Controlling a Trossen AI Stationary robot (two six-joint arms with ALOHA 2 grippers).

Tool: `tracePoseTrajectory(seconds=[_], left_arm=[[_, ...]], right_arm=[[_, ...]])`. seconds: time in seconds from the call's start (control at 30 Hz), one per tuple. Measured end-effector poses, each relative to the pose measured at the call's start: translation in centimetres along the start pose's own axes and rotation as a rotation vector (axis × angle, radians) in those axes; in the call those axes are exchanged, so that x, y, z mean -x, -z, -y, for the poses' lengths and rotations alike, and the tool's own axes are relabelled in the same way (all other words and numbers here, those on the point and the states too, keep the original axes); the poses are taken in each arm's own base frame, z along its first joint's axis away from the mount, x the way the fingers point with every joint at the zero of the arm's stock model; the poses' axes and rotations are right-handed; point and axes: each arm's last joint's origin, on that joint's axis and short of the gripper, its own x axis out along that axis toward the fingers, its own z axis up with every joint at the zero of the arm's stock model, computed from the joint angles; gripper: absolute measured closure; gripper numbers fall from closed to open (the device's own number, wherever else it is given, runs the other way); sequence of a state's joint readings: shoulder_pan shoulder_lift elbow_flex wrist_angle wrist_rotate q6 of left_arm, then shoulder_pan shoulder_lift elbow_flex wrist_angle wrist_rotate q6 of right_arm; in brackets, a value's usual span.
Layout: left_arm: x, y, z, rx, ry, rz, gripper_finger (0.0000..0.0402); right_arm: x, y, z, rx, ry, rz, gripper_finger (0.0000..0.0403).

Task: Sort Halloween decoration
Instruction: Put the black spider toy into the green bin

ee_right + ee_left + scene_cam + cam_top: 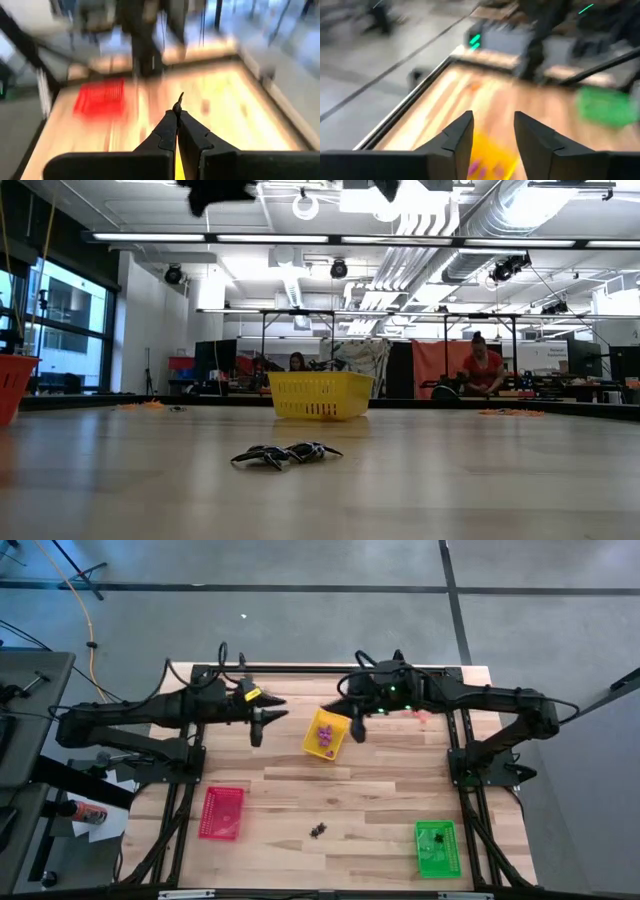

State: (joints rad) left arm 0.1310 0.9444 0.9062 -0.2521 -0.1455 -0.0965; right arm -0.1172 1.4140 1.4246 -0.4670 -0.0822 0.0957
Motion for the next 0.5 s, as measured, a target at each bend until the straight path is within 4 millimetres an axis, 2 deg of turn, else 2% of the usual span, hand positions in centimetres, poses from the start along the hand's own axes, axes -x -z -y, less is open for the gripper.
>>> tracePoseTrajectory(seconds=[0.1, 0.2, 0.37, 0.5], left_arm=[[0.7, 1.2, -0.9, 0.042, -0.127, -0.117, 0.0256], [0.5, 2.8, -1.2, 0.120, -0.173, -0.199, 0.0251], [-0.7, 5.7, -1.2, 0.236, -0.142, -0.231, 0.0251], [-1.7, 7.5, -1.2, 0.311, -0.103, -0.209, 0.0252]], right_arm=[[1.4, 1.7, -0.6, -0.071, -0.038, -0.193, 0.0402], [1.9, 3.8, -2.2, -0.144, -0.073, -0.402, 0.0403], [2.9, 6.2, -7.4, -0.230, -0.183, -0.643, 0.0403], [4.5, 7.7, -12.4, -0.269, -0.262, -0.744, 0.0403]])
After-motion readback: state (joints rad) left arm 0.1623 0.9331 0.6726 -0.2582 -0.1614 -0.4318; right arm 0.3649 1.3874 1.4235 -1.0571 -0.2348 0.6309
